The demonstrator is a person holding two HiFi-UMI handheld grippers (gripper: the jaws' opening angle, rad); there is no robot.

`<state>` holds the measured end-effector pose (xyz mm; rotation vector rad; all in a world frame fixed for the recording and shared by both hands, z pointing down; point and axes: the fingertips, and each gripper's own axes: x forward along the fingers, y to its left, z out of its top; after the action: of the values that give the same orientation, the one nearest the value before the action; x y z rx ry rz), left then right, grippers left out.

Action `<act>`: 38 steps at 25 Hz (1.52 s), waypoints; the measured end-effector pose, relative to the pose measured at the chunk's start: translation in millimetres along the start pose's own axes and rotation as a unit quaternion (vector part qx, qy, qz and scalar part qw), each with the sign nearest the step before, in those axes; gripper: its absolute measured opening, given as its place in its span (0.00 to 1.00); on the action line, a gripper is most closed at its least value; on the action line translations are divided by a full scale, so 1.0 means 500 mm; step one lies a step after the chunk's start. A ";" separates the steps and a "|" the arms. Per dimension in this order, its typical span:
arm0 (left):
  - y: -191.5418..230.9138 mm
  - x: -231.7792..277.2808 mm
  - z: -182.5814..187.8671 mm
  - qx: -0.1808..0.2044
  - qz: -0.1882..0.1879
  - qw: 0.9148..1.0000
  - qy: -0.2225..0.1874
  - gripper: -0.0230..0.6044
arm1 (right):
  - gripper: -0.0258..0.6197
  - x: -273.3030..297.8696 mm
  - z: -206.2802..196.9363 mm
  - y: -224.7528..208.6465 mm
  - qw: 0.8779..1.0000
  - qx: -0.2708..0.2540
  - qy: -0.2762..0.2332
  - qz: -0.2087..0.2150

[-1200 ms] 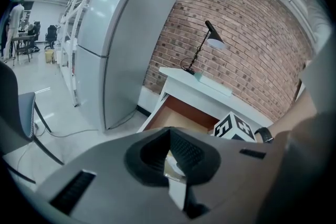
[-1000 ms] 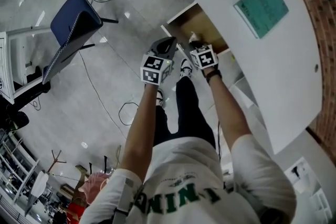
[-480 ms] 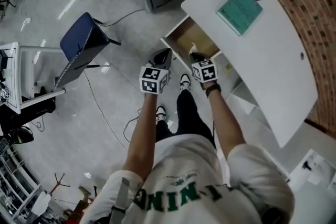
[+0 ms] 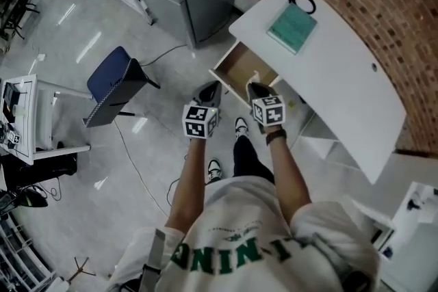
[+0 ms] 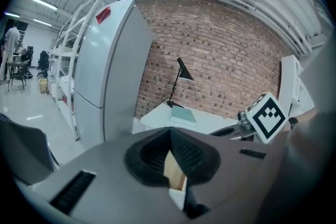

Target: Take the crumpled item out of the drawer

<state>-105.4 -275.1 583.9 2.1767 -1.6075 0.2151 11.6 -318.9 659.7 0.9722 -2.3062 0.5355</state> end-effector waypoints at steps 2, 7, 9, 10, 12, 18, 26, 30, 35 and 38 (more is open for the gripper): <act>-0.013 -0.023 0.027 0.008 -0.004 1.000 -0.011 0.03 | 0.06 -0.039 0.031 0.012 1.000 0.000 -0.024 -0.013; -0.036 -0.083 0.089 0.039 -0.003 0.999 -0.023 0.03 | 0.06 -0.132 0.112 0.048 0.995 0.007 -0.098 -0.036; -0.043 -0.116 0.113 0.050 0.001 0.998 -0.028 0.03 | 0.06 -0.170 0.137 0.068 0.992 0.007 -0.119 -0.038; -0.044 -0.132 0.124 0.053 0.004 0.998 -0.031 0.03 | 0.06 -0.189 0.150 0.079 0.991 0.008 -0.130 -0.040; -0.043 -0.164 0.148 0.059 0.008 0.997 -0.042 0.03 | 0.06 -0.223 0.174 0.100 0.987 0.009 -0.152 -0.044; -0.038 -0.254 0.212 0.074 0.017 0.994 -0.085 0.03 | 0.06 -0.306 0.226 0.164 0.977 -0.014 -0.201 -0.069; -0.051 -0.332 0.290 0.091 0.024 0.986 -0.135 0.03 | 0.06 -0.386 0.288 0.209 0.962 -0.022 -0.260 -0.085; -0.057 -0.352 0.308 0.098 0.028 0.983 -0.151 0.03 | 0.06 -0.419 0.322 0.224 0.953 -0.035 -0.286 -0.095; -0.051 -0.363 0.308 0.101 0.039 0.982 -0.157 0.03 | 0.05 -0.426 0.334 0.233 0.952 -0.044 -0.288 -0.098; -0.047 -0.366 0.314 0.102 0.040 0.981 -0.159 0.03 | 0.05 -0.426 0.333 0.238 0.952 -0.045 -0.287 -0.096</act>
<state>-160.9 -175.7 370.1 2.3991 -1.9244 0.0598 -13.4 -224.2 380.9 1.4323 -2.6570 0.0594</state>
